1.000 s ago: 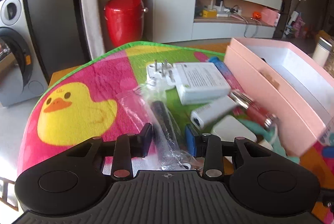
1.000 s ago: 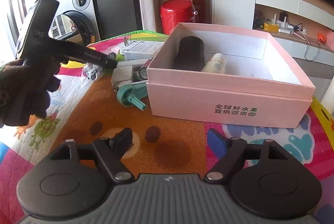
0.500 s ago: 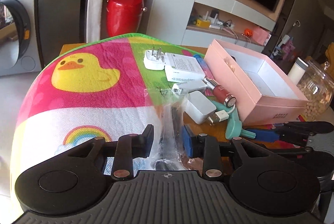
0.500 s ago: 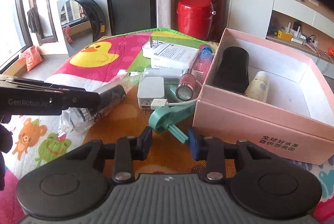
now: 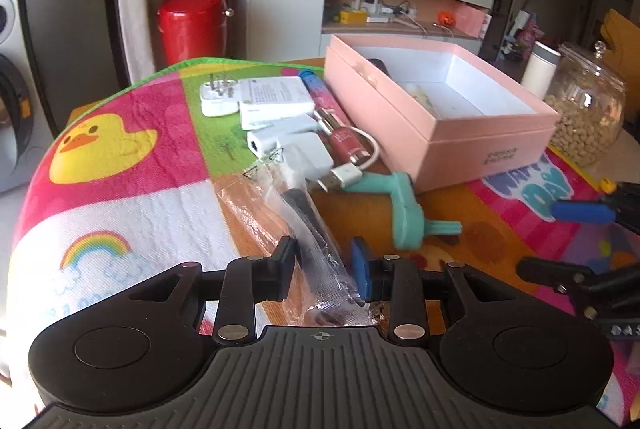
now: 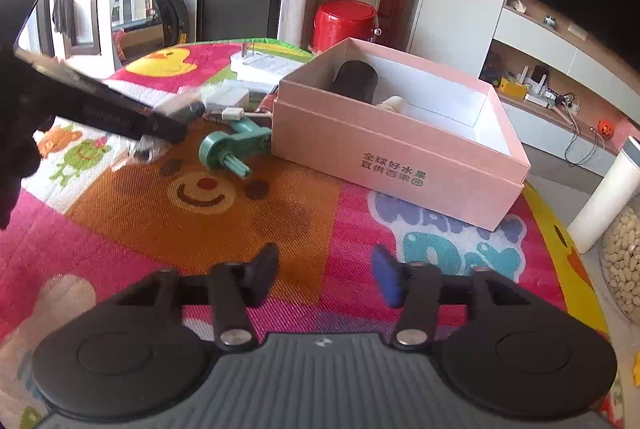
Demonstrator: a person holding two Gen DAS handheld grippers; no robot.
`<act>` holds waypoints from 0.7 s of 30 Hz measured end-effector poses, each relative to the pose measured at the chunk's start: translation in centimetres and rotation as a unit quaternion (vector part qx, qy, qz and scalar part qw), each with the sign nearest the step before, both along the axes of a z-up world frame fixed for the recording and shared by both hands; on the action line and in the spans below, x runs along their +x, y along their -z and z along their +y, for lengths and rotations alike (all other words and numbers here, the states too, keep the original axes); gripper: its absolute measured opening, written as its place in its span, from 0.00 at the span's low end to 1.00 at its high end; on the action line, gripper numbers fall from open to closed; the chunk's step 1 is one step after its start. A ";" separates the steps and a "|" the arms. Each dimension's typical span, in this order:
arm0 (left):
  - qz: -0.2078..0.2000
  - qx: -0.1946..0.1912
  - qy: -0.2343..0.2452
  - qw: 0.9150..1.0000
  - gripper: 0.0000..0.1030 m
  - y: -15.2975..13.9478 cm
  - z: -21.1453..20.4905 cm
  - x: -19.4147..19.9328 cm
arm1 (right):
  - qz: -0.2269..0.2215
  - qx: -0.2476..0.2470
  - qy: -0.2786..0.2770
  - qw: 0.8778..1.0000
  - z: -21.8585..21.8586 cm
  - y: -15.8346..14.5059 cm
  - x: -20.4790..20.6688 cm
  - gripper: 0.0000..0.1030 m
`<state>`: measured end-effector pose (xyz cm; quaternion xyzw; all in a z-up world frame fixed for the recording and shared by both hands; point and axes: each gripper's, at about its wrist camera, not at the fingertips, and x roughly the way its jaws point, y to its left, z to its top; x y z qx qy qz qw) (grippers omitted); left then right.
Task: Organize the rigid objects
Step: 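Grasp the teal plastic part with the right gripper while the left holds the bag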
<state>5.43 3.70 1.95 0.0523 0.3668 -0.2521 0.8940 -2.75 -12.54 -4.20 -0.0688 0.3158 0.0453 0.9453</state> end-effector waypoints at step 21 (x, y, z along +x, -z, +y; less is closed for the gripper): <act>0.000 -0.015 -0.050 0.999 0.33 0.8 -0.1 -0.8 | 0.032 0.021 -0.023 0.999 1.2 0.1 1.3 0.06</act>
